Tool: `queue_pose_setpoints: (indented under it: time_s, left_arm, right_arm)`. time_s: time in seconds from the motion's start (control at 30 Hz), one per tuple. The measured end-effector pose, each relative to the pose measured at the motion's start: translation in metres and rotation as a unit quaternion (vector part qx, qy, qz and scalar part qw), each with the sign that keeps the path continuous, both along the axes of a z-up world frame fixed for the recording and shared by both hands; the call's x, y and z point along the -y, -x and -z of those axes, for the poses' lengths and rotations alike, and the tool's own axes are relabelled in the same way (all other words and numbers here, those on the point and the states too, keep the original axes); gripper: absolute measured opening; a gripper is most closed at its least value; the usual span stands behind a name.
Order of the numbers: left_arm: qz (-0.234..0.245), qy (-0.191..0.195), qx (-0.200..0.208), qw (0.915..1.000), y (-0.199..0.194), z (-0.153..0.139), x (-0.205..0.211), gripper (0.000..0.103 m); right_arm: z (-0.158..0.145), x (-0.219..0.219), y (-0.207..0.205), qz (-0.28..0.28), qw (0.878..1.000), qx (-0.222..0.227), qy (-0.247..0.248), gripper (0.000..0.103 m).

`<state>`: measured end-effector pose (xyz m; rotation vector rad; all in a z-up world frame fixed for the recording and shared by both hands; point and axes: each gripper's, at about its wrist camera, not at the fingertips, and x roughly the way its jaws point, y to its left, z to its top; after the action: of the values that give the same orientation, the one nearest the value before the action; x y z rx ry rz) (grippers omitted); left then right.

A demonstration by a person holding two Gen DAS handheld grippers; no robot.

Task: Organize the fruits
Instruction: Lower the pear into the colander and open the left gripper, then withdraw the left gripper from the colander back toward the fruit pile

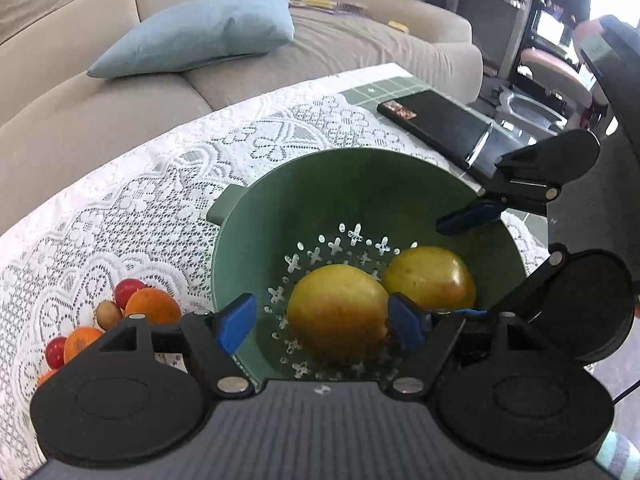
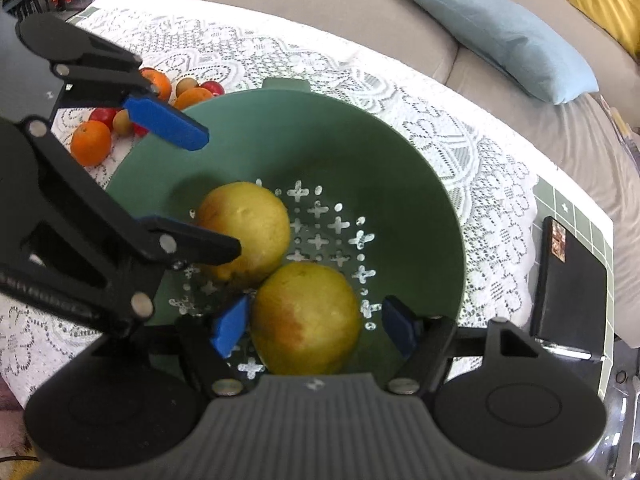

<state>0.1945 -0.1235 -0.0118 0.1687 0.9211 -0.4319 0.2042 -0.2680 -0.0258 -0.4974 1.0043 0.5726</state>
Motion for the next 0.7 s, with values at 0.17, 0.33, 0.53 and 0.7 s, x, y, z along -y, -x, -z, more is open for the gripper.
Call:
queue_pose_setpoints:
  time_s: [0.17,0.33,0.53,0.7]
  left_arm:
    - [-0.002,0.010,0.036,0.9993,0.019,-0.012,-0.008,0.088]
    - [-0.021,0.026,0.073,0.9968,0.039,-0.026,-0.023,0.088]
    - [-0.047,0.046,0.121,0.9905,0.068,-0.039,-0.050,0.088]
    - [-0.093,0.038,0.160,0.9820,0.089,-0.045,-0.076,0.088]
  right_arm:
    - [-0.013,0.008,0.015,0.031,0.998,0.038,-0.024,0.085]
    - [-0.024,0.011,0.035,0.078,0.992,0.087,-0.049,0.090]
    - [-0.033,0.004,0.068,0.130,0.973,0.151,-0.116,0.090]
    - [-0.030,-0.016,0.094,0.160,0.954,0.193,-0.167,0.090]
